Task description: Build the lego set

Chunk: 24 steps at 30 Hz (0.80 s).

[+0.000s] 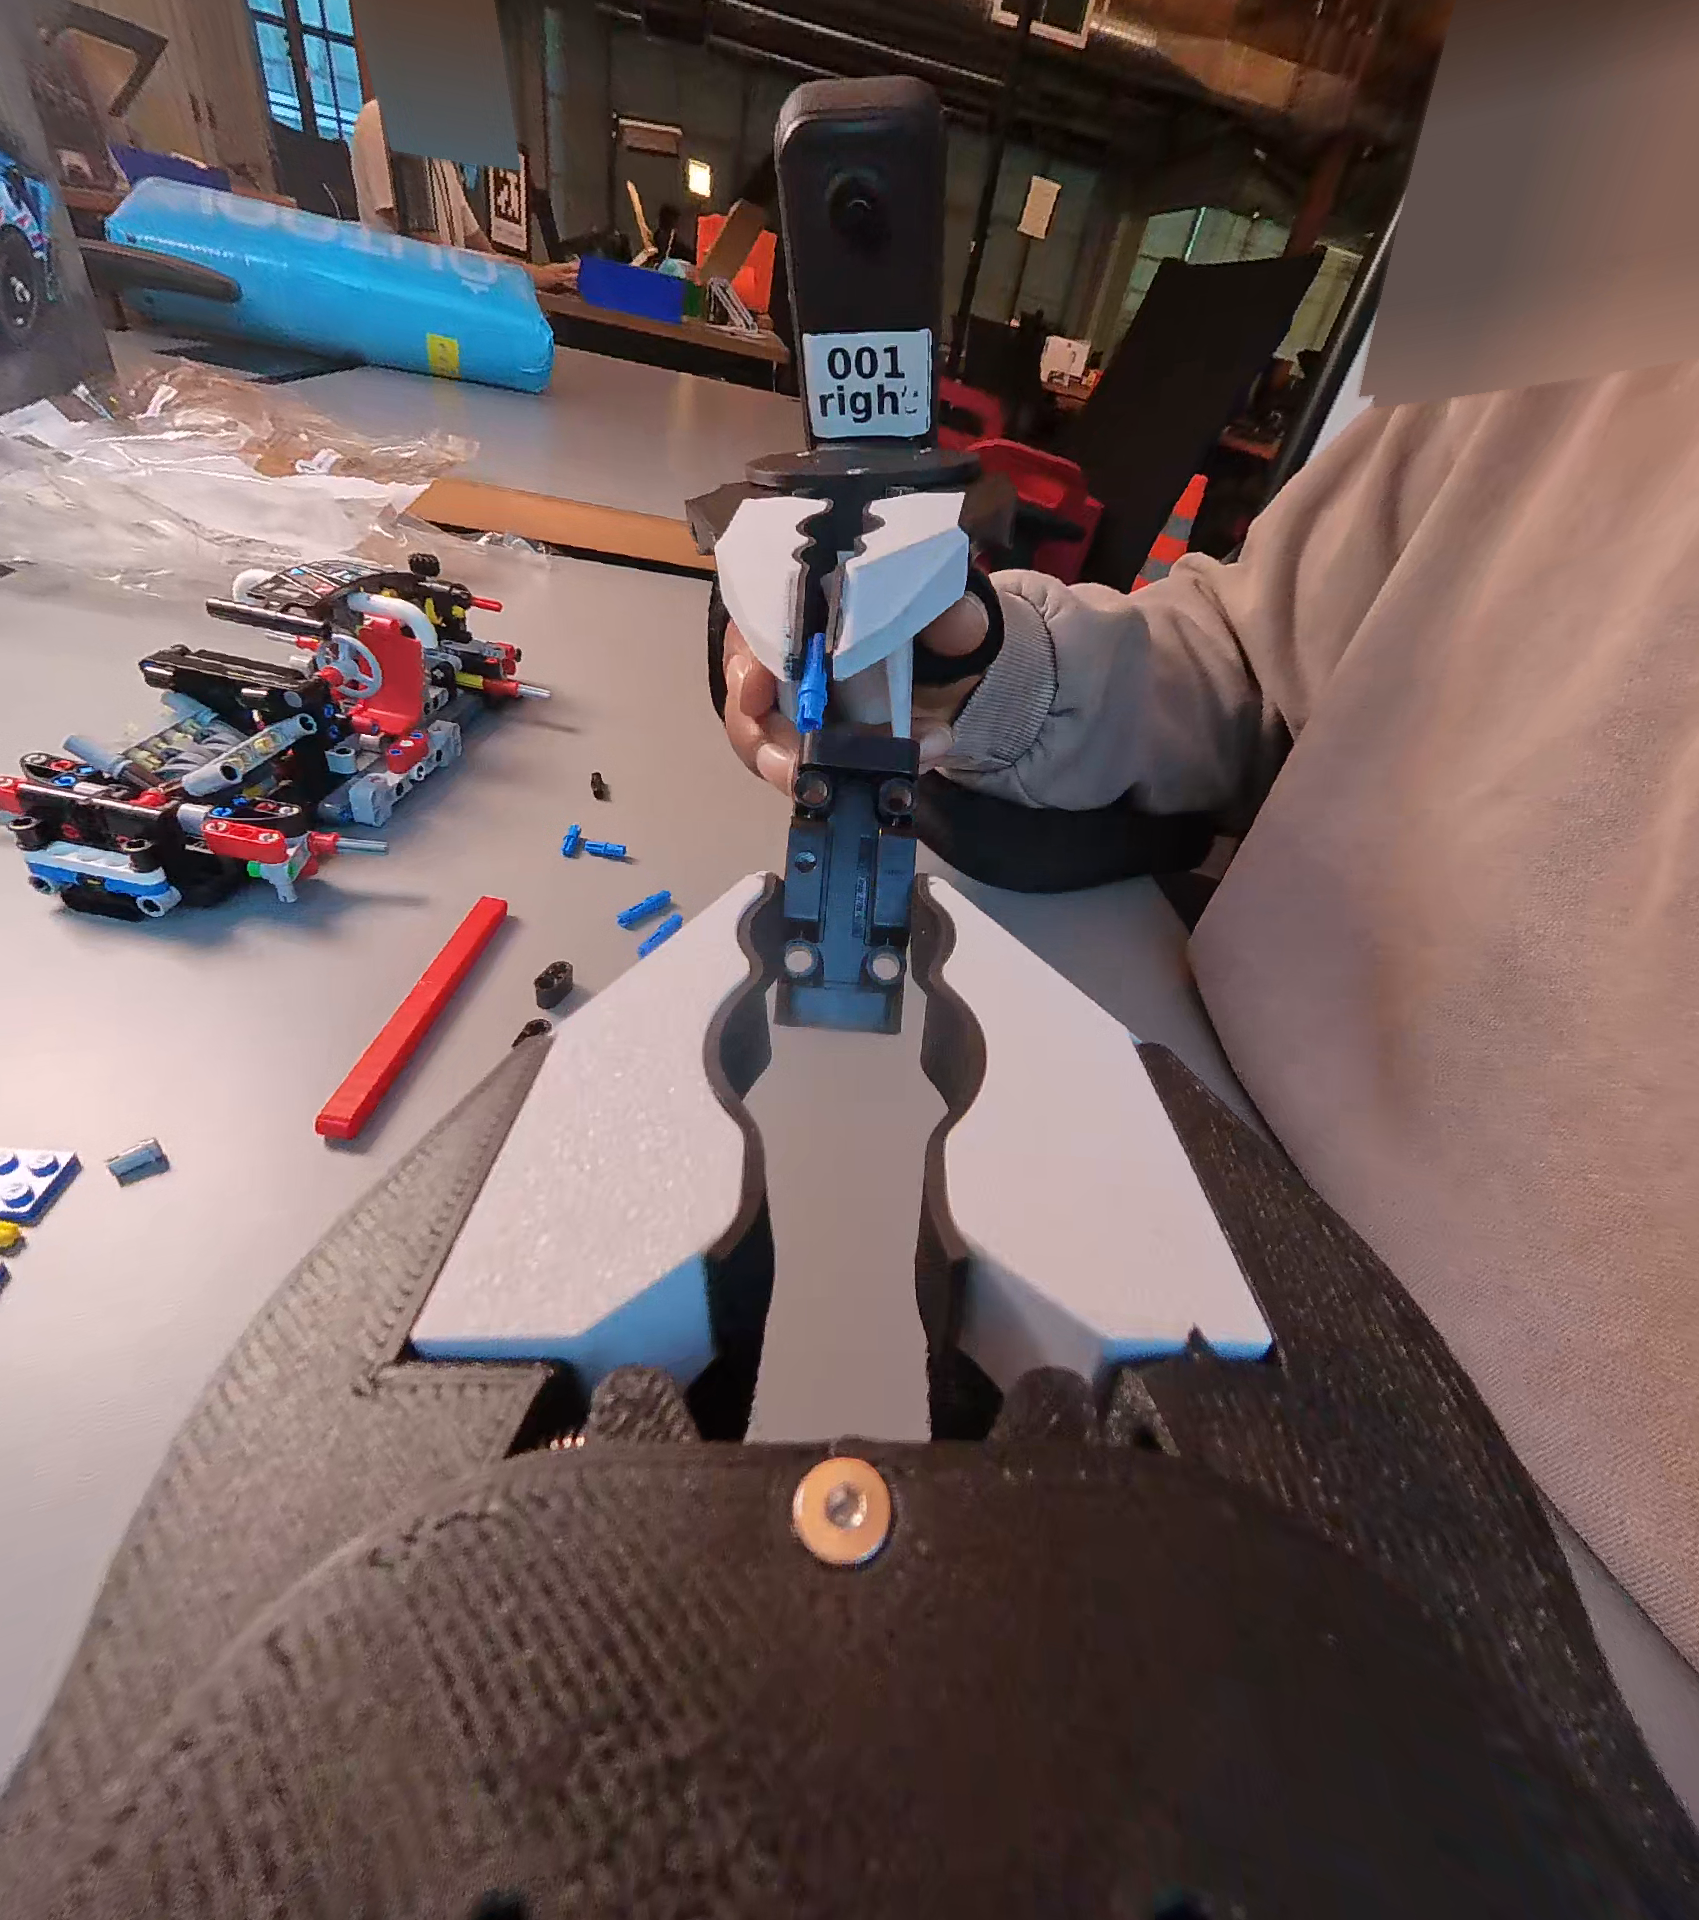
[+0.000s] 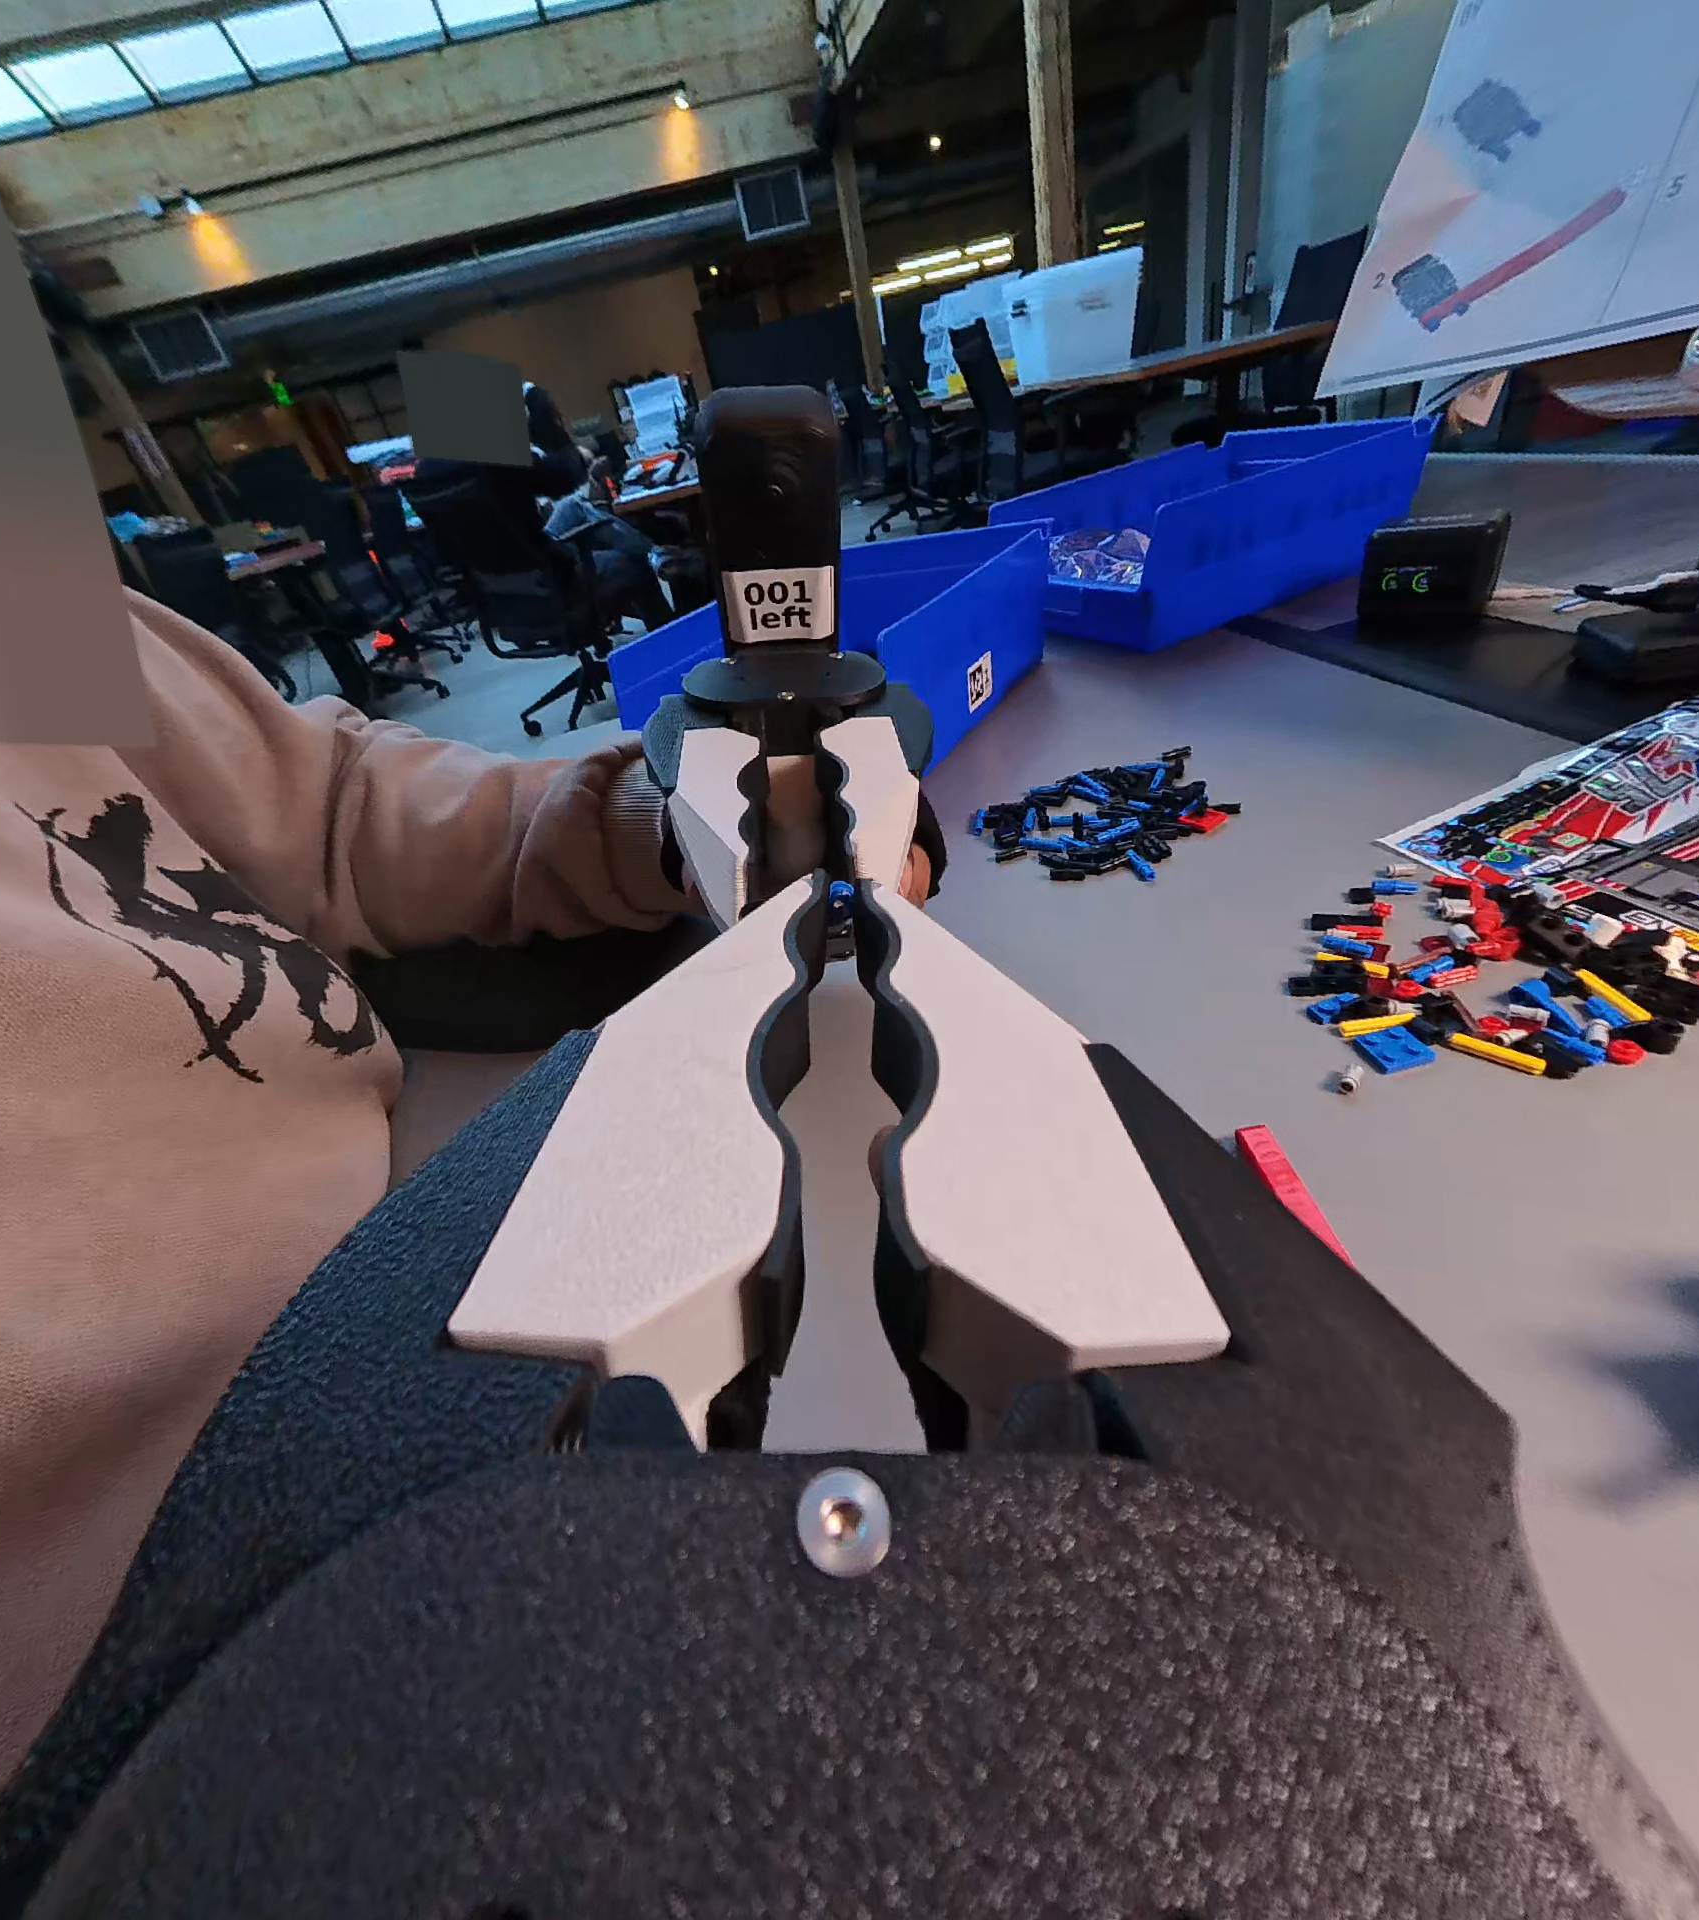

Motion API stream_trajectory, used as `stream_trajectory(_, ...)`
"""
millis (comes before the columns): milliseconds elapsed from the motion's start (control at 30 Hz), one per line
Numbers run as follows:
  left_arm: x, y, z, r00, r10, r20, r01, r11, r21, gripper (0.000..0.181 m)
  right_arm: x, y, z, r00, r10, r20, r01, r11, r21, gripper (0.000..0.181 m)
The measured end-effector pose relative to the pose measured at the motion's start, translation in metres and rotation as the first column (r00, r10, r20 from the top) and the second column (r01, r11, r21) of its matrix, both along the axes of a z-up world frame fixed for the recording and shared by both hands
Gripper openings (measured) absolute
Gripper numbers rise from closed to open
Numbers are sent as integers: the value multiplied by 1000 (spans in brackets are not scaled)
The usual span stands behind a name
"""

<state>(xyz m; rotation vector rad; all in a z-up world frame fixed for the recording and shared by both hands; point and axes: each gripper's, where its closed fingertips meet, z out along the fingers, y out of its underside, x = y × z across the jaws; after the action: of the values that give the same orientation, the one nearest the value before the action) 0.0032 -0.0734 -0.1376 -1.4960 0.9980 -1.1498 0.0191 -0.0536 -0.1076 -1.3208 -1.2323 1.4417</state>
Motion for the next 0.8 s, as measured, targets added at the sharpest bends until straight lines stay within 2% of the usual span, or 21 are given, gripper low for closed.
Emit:
stream_trajectory(333, 0, 0, -5, 998, 8, -55, -7, 1000, 19, 22, 1, -2, -9, 997, 23, 74, -23, 1000, 3, 2)
stream_trajectory(633, 1, -2, -24, 971, 26, -237, -9, 997, 72, 22, 3, -5, -37, 960, 21, 281, -40, 997, 64, 2)
stream_trajectory(800, 3, -5, -38, 939, 23, -344, 13, 995, 101, 22, 3, -11, -54, 931, 56, 360, -75, 996, 38, 2)
